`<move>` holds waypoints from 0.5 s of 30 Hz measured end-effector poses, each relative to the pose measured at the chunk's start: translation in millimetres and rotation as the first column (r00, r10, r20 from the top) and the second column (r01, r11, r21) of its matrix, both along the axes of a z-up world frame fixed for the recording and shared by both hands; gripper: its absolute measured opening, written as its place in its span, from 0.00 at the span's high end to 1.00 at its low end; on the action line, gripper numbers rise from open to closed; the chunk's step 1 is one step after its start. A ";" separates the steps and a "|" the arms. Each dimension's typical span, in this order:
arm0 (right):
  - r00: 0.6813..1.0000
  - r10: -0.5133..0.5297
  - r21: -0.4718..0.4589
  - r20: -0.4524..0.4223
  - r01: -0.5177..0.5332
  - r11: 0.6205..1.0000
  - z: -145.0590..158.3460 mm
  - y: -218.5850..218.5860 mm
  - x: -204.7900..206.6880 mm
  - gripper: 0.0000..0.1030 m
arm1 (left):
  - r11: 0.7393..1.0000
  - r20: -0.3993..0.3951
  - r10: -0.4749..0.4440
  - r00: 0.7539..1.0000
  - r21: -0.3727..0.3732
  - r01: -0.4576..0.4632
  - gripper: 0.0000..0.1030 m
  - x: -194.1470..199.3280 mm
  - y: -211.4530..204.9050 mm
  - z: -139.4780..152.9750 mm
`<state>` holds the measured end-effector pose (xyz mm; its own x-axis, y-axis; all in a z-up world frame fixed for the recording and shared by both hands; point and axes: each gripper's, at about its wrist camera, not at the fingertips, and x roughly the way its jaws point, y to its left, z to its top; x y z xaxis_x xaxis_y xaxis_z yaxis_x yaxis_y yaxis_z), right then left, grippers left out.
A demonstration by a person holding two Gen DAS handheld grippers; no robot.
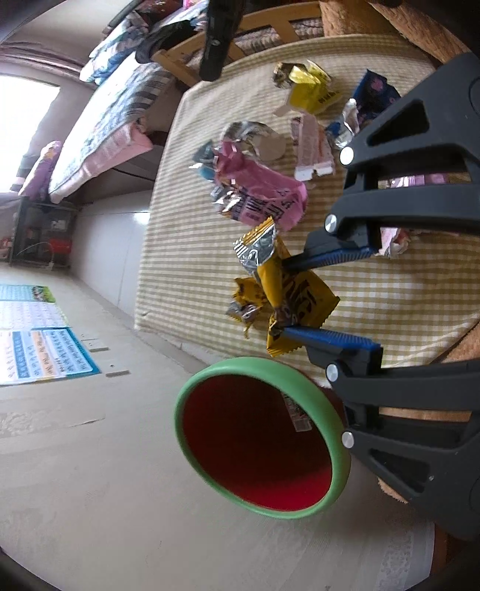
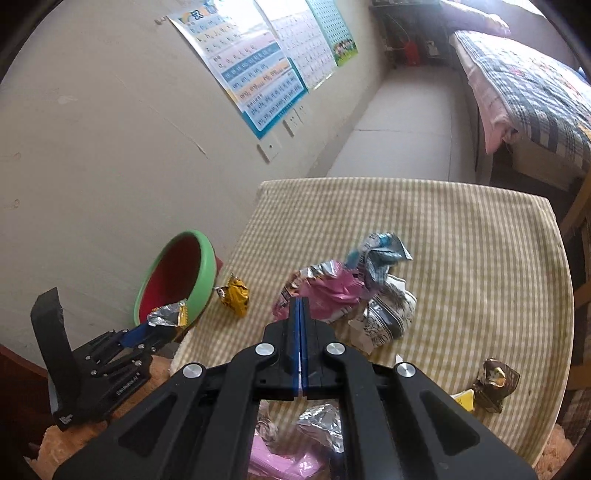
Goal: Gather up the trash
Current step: 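Grasp the white patterned wrapper with the right gripper while the left holds the yellow wrapper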
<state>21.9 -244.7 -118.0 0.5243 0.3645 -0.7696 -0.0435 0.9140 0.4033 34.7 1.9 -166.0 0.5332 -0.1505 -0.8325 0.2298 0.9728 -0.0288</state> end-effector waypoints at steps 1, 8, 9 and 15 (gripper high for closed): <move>1.000 0.002 0.000 0.005 -0.002 1.000 -0.4 1.7 2.4 1.00 | 1.000 0.005 0.006 1.000 -0.008 -0.006 0.71 0.8 2.3 2.4; 1.000 -0.001 -0.067 -0.019 0.000 0.998 -8.9 2.0 7.5 0.87 | 0.998 0.026 0.041 0.999 -0.041 -0.040 0.71 2.5 16.0 11.1; 0.999 -0.022 -0.072 -0.030 0.020 0.997 -14.2 -2.0 9.0 0.68 | 0.998 0.022 0.047 0.999 -0.046 -0.046 0.71 2.7 18.3 10.2; 0.978 -0.137 -0.079 -0.155 0.126 0.989 -64.6 -28.4 21.9 0.49 | 0.996 -0.007 0.051 0.999 -0.066 -0.051 0.71 3.5 20.3 1.9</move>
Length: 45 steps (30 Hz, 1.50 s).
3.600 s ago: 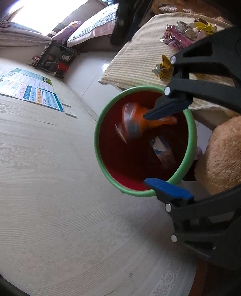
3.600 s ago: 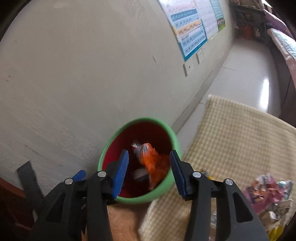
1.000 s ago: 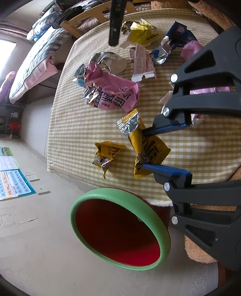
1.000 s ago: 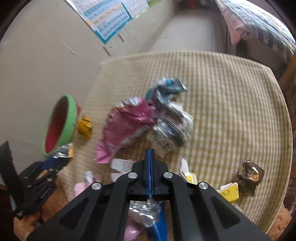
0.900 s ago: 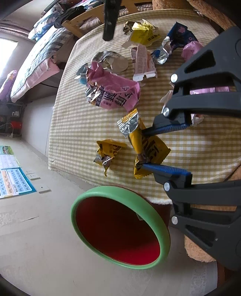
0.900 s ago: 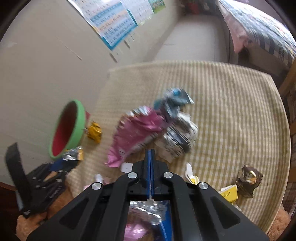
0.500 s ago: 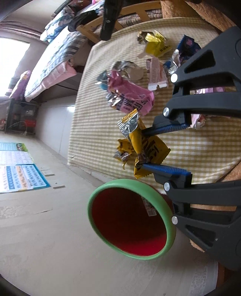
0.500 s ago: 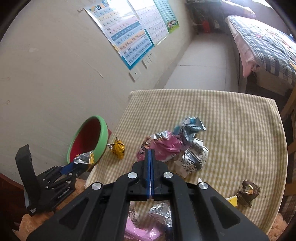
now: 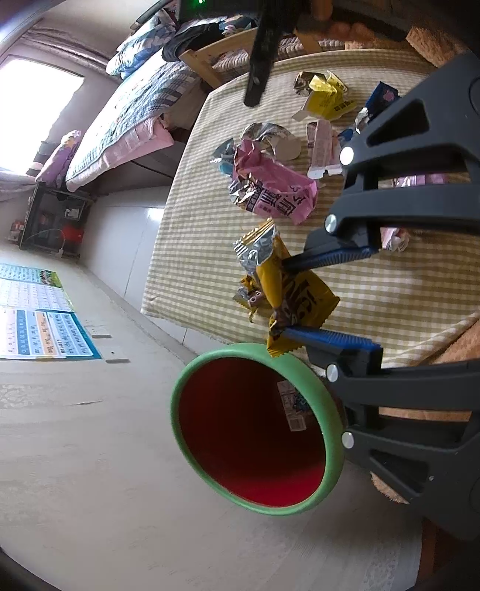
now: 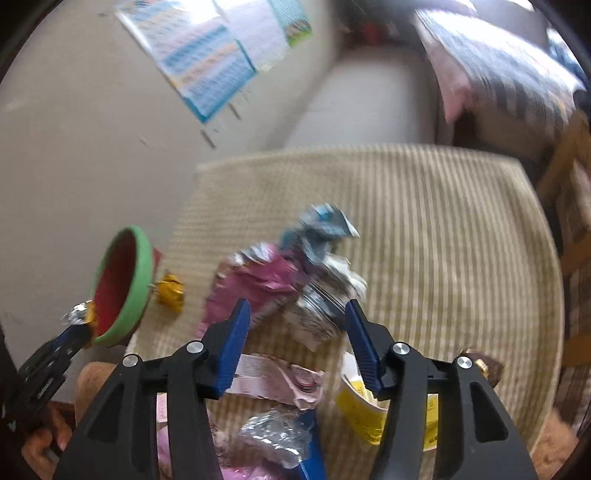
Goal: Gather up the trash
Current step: 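Grasp the white patterned wrapper with the right gripper while the left holds the yellow wrapper, then drop the yellow wrapper and white wrapper into the green bin with both grippers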
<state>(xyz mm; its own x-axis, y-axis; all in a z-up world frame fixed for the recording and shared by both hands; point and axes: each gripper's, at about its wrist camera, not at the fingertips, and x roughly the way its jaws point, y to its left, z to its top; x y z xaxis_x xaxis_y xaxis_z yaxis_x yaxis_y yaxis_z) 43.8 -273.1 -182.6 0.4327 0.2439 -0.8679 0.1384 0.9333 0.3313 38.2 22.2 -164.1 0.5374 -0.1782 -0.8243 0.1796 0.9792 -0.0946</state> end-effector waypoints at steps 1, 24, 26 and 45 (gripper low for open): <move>1.000 -0.015 0.020 -0.026 0.015 1.000 -7.8 -3.3 1.5 0.49 | 1.000 -0.003 -0.003 1.000 0.000 0.003 0.71 -0.1 -1.1 -1.4; 0.996 -0.064 0.054 0.059 0.061 0.997 10.1 -8.2 -1.9 0.43 | 1.000 -0.026 -0.014 1.000 0.010 0.014 0.71 1.6 -6.7 -12.3; 0.994 -0.026 0.014 0.105 0.025 1.000 24.7 3.5 -4.3 0.43 | 1.000 -0.023 -0.013 1.000 0.014 0.013 0.71 1.5 -6.8 -11.4; 0.912 0.324 -0.112 0.251 -0.305 0.946 88.8 131.6 -8.1 0.43 | 0.979 0.039 0.204 0.978 -0.004 -0.204 0.71 10.7 82.0 7.9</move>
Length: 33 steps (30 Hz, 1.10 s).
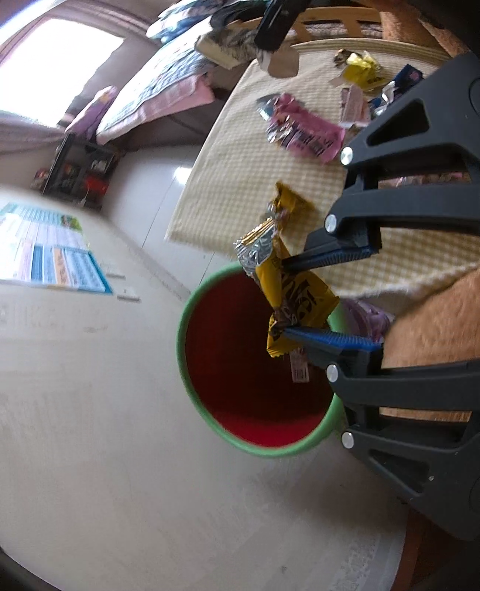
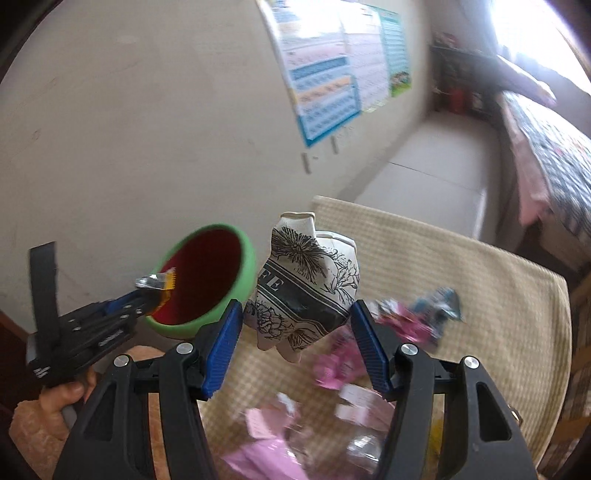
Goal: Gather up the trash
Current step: 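Drop the yellow wrapper and white wrapper into the green bin with both grippers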
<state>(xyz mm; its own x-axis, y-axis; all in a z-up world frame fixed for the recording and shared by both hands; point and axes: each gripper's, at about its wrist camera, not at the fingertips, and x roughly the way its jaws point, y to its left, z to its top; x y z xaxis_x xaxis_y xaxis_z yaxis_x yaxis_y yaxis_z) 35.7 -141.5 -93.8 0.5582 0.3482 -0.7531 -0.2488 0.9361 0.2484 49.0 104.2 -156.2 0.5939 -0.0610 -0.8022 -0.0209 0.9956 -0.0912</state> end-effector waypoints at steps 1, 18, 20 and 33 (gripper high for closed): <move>1.000 0.018 0.004 -0.001 -0.018 1.000 1.0 10.1 3.7 0.43 | 1.000 -0.003 0.021 1.000 -0.007 -0.021 0.71 1.1 7.9 -0.9; 0.978 0.147 0.098 -0.147 -0.133 0.986 -32.7 131.0 82.4 0.42 | 0.985 -0.050 0.165 0.985 -0.050 -0.167 0.71 25.7 86.9 -24.1; 0.976 0.157 0.085 -0.153 -0.145 0.986 -36.0 138.6 86.0 0.42 | 0.984 -0.054 0.166 0.985 -0.052 -0.169 0.71 24.8 88.6 -26.8; 0.980 0.122 0.136 -0.156 -0.101 0.986 -49.0 125.7 94.3 0.31 | 0.979 -0.063 0.191 0.980 -0.063 -0.194 0.42 27.4 92.1 -32.4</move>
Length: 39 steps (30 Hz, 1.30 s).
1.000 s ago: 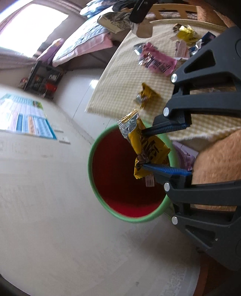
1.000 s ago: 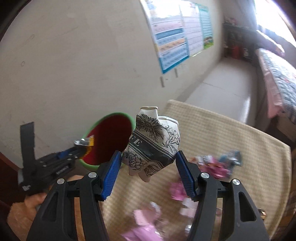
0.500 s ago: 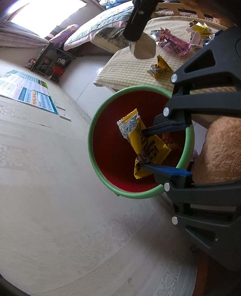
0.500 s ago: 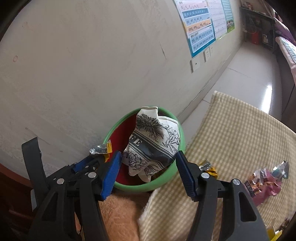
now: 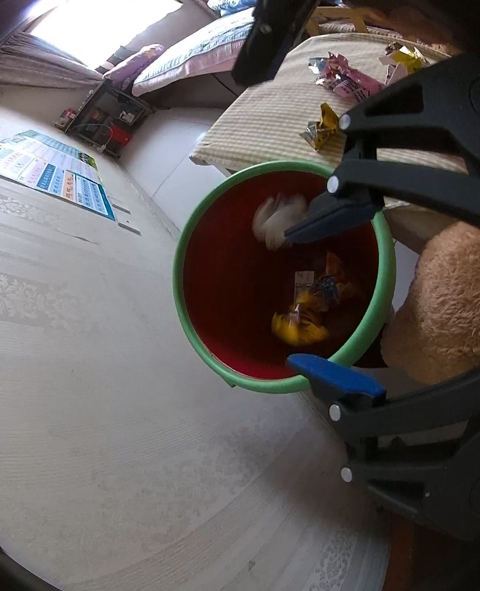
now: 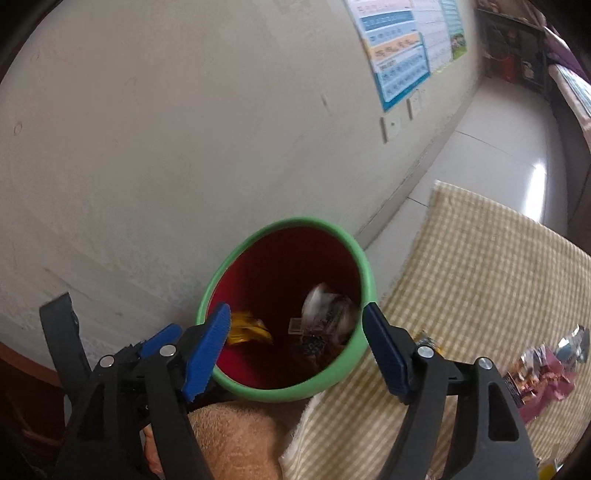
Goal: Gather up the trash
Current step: 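Drop the yellow wrapper and white wrapper into the green bin with both grippers, then move both grippers back over the table toward the remaining wrappers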
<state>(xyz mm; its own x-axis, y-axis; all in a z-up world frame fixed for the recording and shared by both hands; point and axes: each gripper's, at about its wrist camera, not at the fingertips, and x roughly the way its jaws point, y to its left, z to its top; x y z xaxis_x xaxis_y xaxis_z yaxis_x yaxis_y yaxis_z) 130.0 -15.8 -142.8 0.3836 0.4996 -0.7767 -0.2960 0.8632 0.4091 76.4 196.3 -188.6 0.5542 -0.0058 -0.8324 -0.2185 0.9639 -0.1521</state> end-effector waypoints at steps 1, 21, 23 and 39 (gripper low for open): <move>1.000 -0.004 0.009 -0.009 0.004 1.000 0.6 -5.7 -1.9 0.31 | 1.000 -0.001 0.002 1.000 0.000 -0.002 0.42 -0.6 -1.1 0.9; 0.903 -0.429 -0.252 0.024 0.421 0.872 4.5 -275.0 -110.5 0.30 | 0.942 0.030 -0.336 0.941 0.006 0.336 0.42 -16.6 -152.3 31.9; 0.880 -0.474 -0.231 -0.020 0.457 0.859 -2.3 -293.6 -114.4 0.30 | 0.926 0.014 -0.377 0.926 0.014 0.377 0.42 -19.2 -170.1 28.1; 0.774 -0.587 -0.252 -0.239 0.534 0.807 -70.5 -320.4 -175.0 0.30 | 0.857 -0.064 -0.512 0.856 0.021 0.514 0.42 -35.9 -234.7 7.2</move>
